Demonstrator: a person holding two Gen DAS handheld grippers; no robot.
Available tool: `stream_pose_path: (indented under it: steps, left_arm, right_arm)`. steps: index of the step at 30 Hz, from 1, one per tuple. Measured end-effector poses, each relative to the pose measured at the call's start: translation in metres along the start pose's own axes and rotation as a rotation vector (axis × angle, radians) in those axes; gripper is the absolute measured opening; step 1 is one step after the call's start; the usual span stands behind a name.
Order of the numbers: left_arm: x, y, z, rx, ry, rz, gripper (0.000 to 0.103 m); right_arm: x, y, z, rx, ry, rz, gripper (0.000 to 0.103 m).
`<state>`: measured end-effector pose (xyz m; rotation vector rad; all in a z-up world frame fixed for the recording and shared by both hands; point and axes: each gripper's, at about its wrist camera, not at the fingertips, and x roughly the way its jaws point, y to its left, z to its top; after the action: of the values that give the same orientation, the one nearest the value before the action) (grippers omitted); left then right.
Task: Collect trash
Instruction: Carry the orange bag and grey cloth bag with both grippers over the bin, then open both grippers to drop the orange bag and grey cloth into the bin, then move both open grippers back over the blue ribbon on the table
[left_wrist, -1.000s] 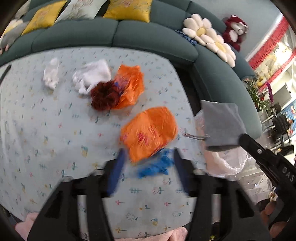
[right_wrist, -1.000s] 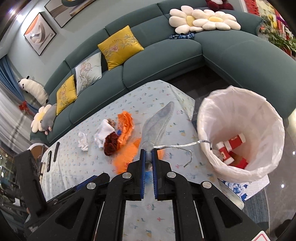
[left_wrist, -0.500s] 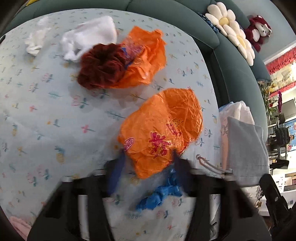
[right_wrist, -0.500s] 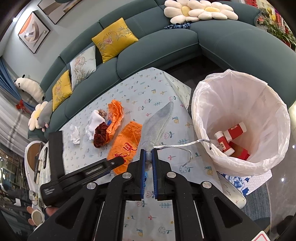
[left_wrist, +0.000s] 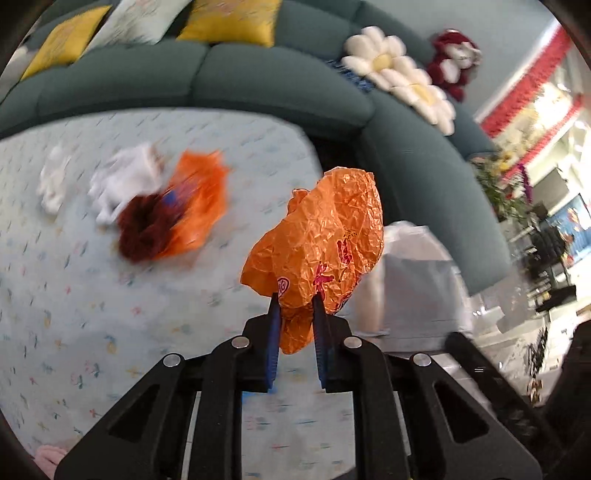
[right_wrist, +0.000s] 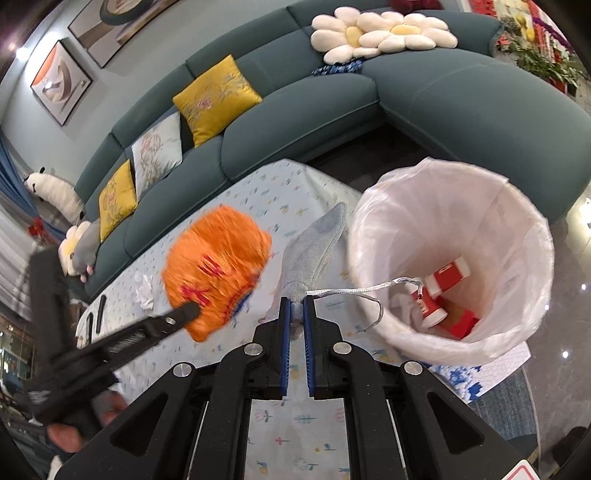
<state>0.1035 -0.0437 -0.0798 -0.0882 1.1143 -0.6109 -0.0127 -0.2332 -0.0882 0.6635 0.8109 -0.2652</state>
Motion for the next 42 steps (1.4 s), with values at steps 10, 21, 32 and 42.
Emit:
stream_pose_path:
  steps: [10, 21, 32, 42]
  left_arm:
    - [0.019, -0.093, -0.003, 0.134, 0.049, -0.086, 0.016]
    - [0.032, -0.120, -0.007, 0.132, 0.043, -0.077, 0.060]
    - [0.016, -0.060, -0.007, 0.042, 0.021, -0.002, 0.060]
    - [-0.003, 0.007, -0.011, -0.034, 0.000, 0.083, 0.060]
  right_arm:
    - [-0.036, -0.056, 0.013, 0.060, -0.061, -0.082, 0.007]
    - [-0.043, -0.093, 0.016, 0.128, -0.072, -0.128, 0.017]
    - [-0.037, -0.069, 0.010, 0.076, -0.044, -0.088, 0.017]
    - [-0.011, -0.009, -0.009, -0.020, 0.025, -0.036, 0.027]
